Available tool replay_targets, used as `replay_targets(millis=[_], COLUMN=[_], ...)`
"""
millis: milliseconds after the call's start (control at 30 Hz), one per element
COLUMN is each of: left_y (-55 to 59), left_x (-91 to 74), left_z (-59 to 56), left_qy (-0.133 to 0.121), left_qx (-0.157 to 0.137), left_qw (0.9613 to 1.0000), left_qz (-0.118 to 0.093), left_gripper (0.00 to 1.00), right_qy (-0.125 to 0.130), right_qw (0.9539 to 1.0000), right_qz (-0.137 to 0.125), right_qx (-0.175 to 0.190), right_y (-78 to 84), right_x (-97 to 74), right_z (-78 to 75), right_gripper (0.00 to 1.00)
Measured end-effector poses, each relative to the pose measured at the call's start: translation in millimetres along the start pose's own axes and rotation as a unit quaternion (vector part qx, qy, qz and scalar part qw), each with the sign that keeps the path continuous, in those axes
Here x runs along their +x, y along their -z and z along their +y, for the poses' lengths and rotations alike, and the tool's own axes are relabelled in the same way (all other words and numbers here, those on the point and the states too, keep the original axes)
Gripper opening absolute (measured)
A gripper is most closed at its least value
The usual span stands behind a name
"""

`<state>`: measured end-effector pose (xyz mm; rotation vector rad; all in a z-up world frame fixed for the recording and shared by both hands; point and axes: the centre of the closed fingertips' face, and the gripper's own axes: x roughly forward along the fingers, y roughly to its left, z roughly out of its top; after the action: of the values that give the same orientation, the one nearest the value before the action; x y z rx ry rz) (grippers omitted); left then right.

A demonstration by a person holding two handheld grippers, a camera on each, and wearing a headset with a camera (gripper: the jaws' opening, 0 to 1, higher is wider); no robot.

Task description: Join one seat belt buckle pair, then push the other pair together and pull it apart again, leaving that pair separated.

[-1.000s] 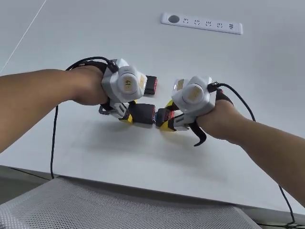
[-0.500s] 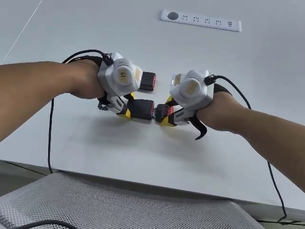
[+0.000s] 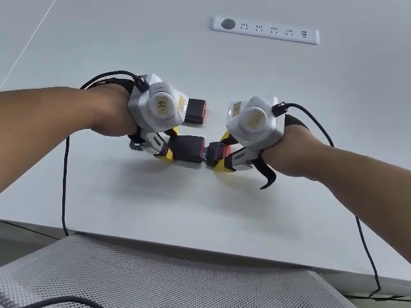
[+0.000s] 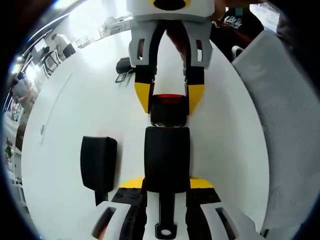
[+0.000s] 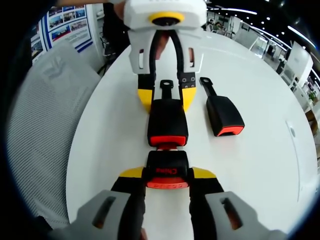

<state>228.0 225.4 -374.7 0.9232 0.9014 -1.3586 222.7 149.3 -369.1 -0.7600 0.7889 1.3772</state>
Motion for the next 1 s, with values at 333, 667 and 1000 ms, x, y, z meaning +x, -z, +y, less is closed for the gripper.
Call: replay_targets(millis=[333,667,1000], left_y=[-0.7,-1.1,0.8], left_x=[-1.5,-1.8,-13.6], left_z=[-2.2,-3.6,0.3], left_qy=[-0.005,-0.010,-0.023], left_qx=[-0.002,-0.012,-0.033], left_qw=[1.0000,0.9998,0.9992], left_qz=[0.003,0.012,-0.004], left_gripper=[0.30,0.32,0.33], right_qy=[0.007,0.006,0.011], right_qw=[0.9999,0.9998,0.9997], right_qz=[0.000,0.010,0.006], right_qx=[0.012,0.014,0.023], right_y=[-0.5,-4.4,-5.4], right_x=[0.9,-0.3,-4.4], right_z=[1.1,7.2,5.1], right_gripper=[0.33,0.34,0.34])
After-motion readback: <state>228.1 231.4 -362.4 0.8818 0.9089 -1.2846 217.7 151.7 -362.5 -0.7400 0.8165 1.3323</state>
